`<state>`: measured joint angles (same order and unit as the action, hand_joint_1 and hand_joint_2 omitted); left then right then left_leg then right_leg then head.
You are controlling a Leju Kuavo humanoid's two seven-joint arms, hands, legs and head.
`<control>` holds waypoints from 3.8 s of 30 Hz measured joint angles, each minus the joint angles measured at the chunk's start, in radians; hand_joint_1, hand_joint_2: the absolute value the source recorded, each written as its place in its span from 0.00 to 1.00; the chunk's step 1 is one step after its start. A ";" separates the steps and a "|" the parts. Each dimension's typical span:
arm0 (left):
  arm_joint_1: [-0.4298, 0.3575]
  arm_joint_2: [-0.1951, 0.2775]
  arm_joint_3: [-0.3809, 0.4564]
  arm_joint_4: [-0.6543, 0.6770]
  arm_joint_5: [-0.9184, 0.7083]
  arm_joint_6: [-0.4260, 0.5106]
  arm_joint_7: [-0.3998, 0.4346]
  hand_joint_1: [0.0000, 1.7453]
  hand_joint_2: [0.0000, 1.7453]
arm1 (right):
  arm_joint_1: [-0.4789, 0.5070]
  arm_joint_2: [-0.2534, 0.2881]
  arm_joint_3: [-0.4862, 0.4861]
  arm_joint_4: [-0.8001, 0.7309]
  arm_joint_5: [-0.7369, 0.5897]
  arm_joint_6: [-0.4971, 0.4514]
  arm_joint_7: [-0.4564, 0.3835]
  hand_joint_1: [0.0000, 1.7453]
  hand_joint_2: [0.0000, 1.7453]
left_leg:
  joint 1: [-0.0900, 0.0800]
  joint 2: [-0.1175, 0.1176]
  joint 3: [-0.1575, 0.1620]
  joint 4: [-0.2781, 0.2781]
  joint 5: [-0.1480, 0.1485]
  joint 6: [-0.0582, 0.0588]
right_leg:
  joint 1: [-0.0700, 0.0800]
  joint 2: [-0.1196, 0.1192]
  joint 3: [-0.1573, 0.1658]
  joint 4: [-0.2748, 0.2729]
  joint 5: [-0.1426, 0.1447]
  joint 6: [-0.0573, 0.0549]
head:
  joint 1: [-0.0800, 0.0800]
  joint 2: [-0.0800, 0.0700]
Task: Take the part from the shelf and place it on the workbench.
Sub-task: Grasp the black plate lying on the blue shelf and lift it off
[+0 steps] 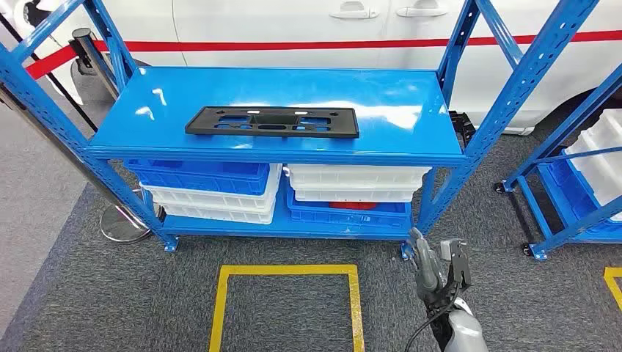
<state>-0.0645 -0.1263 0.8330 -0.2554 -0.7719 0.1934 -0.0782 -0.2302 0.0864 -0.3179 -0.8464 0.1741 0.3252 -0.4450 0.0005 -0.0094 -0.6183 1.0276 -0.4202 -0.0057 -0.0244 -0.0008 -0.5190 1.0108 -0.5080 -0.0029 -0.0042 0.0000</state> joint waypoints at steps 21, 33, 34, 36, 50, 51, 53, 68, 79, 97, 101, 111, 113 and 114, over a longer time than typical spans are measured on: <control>-0.018 -0.014 0.066 0.020 -0.124 0.003 0.004 0.00 0.00 | 0.023 0.017 0.522 -0.516 -0.235 0.039 -0.100 0.00 0.00 | 0.000 -0.004 0.053 -0.020 -0.025 0.051 | 0.004 0.000 -0.097 0.270 -0.133 0.045 | -0.008 0.000; -0.028 -0.035 0.087 0.035 -0.208 0.022 0.011 0.00 0.00 | 0.020 0.019 0.772 -0.762 -0.388 0.080 -0.141 0.00 0.00 | -0.016 -0.007 0.105 0.054 -0.123 0.018 | 0.031 0.015 -0.094 -0.021 0.113 -0.038 | -0.015 0.000; -0.030 -0.035 0.088 0.035 -0.210 0.023 0.011 0.00 0.00 | 0.020 0.019 0.782 -0.770 -0.391 0.082 -0.142 0.00 0.00 | -0.011 -0.005 0.073 0.114 -0.148 0.010 | 0.028 0.016 -0.088 -0.024 0.110 -0.038 | -0.017 0.000; -0.031 -0.035 0.090 0.035 -0.212 0.023 0.012 0.00 0.00 | 0.022 0.019 0.798 -0.780 -0.394 0.085 -0.142 0.00 0.00 | 0.002 -0.004 -0.004 0.230 -0.196 -0.005 | 0.022 0.018 -0.085 -0.024 0.104 -0.035 | -0.018 0.000; -0.034 -0.034 0.091 0.036 -0.240 0.014 0.013 0.00 0.00 | 0.025 0.015 0.824 -0.815 -0.401 0.061 -0.144 0.00 0.00 | 0.019 -0.001 0.112 -0.027 -0.083 0.032 | 0.002 0.011 -0.159 0.179 0.003 0.048 | -0.015 0.000; -0.034 -0.033 0.091 0.036 -0.240 0.014 0.013 0.00 0.00 | 0.027 0.014 0.824 -0.816 -0.401 0.060 -0.145 0.00 0.00 | 0.017 0.001 0.123 -0.027 -0.092 0.033 | 0.002 0.009 -0.205 0.239 -0.018 0.048 | -0.016 0.000; -0.034 -0.033 0.091 0.036 -0.240 0.014 0.013 0.00 0.00 | 0.032 0.010 0.824 -0.816 -0.400 0.059 -0.146 0.00 0.00 | 0.012 0.002 0.150 -0.027 -0.115 0.035 | 0.006 0.007 -0.258 0.272 -0.037 0.043 | -0.016 0.000; -0.039 -0.033 0.093 0.043 -0.230 -0.029 0.022 0.00 0.00 | 0.034 -0.002 0.847 -0.820 -0.392 0.071 -0.151 0.00 0.00 | 0.015 0.004 0.006 0.218 -0.284 -0.025 | 0.018 0.019 -0.001 -0.066 0.079 -0.034 | -0.029 0.000; -0.043 -0.029 0.111 0.043 -0.209 -0.059 0.003 0.00 1.00 | 0.027 -0.004 0.852 -0.813 -0.392 0.079 -0.156 0.00 0.00 | 0.019 0.005 -0.056 -0.003 0.060 0.020 | 0.017 0.017 0.037 0.056 -0.105 0.024 | -0.025 0.000; -0.047 -0.028 0.115 0.044 -0.229 0.019 -0.007 0.00 0.00 | 0.005 -0.007 0.858 -0.806 -0.421 0.069 -0.153 0.00 0.00 | 0.018 0.006 -0.137 0.205 -0.084 -0.023 | 0.019 0.002 0.001 -0.024 0.019 -0.027 | -0.028 0.000; -0.046 -0.028 0.115 0.044 -0.229 0.030 -0.005 0.00 0.00 | 0.007 -0.006 0.858 -0.799 -0.424 0.045 -0.136 0.00 0.00 | 0.018 0.006 -0.050 0.168 -0.061 -0.023 | 0.021 0.001 -0.025 -0.011 0.032 -0.024 | -0.028 0.000; -0.047 -0.026 0.119 0.044 -0.220 0.023 0.000 0.00 0.00 | 0.010 -0.001 0.855 -0.790 -0.438 -0.002 -0.099 0.00 0.00 | 0.018 0.011 0.046 -0.030 -0.014 0.031 | 0.018 0.003 -0.100 0.144 -0.066 0.021 | -0.024 0.000; -0.046 -0.026 0.121 0.044 -0.219 0.037 -0.004 0.00 0.00 | 0.017 -0.001 0.851 -0.782 -0.443 -0.022 -0.080 0.00 0.50 | 0.018 0.012 0.032 -0.030 -0.007 0.032 | 0.012 0.003 -0.147 0.260 -0.115 0.028 | -0.023 0.000; -0.045 -0.026 0.123 0.044 -0.220 0.044 -0.006 0.00 0.00 | 0.019 -0.001 0.848 -0.777 -0.447 -0.032 -0.070 0.00 0.75 | 0.018 0.012 0.026 -0.030 -0.003 0.030 | 0.010 0.003 -0.150 0.278 -0.112 0.031 | -0.023 0.000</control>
<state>-0.1094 -0.1518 0.9558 -0.2117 -0.9916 0.2377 -0.0842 -0.2107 0.0856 0.5305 -1.6237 -0.2730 0.2935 -0.5146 0.0184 0.0027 -0.5919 0.9979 -0.4235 0.0243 -0.0145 0.0021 -0.6692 1.2890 -0.6204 0.0279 -0.0277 0.0000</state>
